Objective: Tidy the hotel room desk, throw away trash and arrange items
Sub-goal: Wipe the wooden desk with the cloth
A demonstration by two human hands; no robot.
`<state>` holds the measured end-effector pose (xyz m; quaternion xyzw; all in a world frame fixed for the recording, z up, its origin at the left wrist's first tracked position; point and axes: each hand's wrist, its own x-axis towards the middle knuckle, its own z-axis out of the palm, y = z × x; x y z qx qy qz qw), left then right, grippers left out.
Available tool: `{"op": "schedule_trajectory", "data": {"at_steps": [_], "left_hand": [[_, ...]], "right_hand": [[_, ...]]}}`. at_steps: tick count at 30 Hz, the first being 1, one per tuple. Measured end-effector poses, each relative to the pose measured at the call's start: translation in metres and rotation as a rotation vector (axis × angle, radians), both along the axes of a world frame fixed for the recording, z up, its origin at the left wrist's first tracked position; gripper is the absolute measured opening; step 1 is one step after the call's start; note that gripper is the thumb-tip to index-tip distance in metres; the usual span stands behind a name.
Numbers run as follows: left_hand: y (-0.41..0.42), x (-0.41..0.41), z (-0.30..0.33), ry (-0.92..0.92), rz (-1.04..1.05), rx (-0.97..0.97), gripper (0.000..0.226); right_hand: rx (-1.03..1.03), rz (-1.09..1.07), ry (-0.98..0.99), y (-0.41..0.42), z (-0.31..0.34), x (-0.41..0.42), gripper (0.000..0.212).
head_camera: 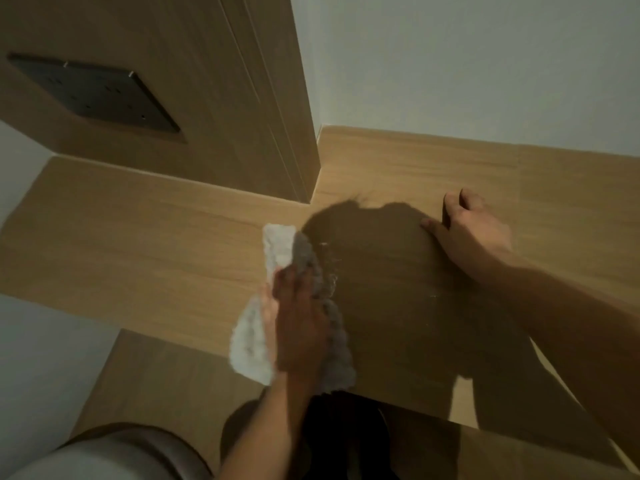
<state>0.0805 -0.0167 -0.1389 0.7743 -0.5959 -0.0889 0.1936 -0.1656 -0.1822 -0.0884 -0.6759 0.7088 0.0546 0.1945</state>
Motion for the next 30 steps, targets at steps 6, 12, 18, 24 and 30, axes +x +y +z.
{"op": "schedule_trajectory", "data": {"at_steps": [6,12,18,24,30], "left_hand": [[-0.006,-0.077,0.012,0.025,-0.006,0.010,0.050],[-0.037,0.033,0.027,0.171,0.262,-0.119,0.052],[-0.072,0.081,0.019,0.024,0.217,0.119,0.065],[-0.078,0.048,0.011,0.034,0.126,0.058,0.052],[-0.079,-0.041,0.004,0.063,-0.224,-0.067,0.052]], "right_hand": [[-0.025,0.023,0.047,0.002,0.000,0.001,0.069],[-0.012,0.024,0.105,0.001,0.000,0.004,0.074],[-0.010,0.026,0.085,0.000,0.001,0.003,0.070],[-0.021,0.010,0.059,0.001,0.003,0.001,0.071],[-0.020,0.080,0.066,-0.004,0.000,-0.011,0.073]]}}
